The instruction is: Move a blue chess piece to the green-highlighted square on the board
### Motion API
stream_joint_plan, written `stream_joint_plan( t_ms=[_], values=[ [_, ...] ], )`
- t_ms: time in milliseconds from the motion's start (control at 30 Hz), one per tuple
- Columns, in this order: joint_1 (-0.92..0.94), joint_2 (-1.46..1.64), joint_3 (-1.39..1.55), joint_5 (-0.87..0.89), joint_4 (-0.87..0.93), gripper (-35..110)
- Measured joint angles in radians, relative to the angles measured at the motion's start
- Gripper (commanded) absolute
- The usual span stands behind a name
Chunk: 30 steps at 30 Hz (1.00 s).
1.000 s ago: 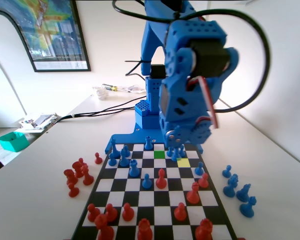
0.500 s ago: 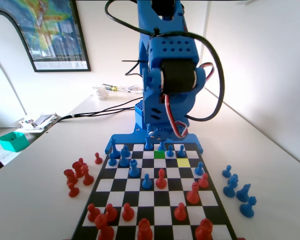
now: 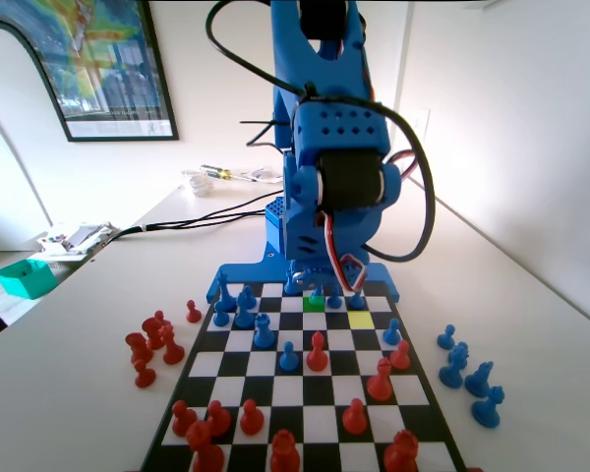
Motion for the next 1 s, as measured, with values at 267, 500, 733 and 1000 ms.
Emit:
stream_joint_plan(
  t_ms=[267, 500, 733, 1000],
  values=[
    [0.009, -0.008, -0.006, -0.009, -0.018, 1],
    [0.015, -0.008, -0.02, -0.032, -0.006, 12],
    [0.035, -0.008, -0.063, -0.049, 0.025, 19],
    [0.034, -0.008, -0.121, -0.061, 0.084, 19]
  ],
)
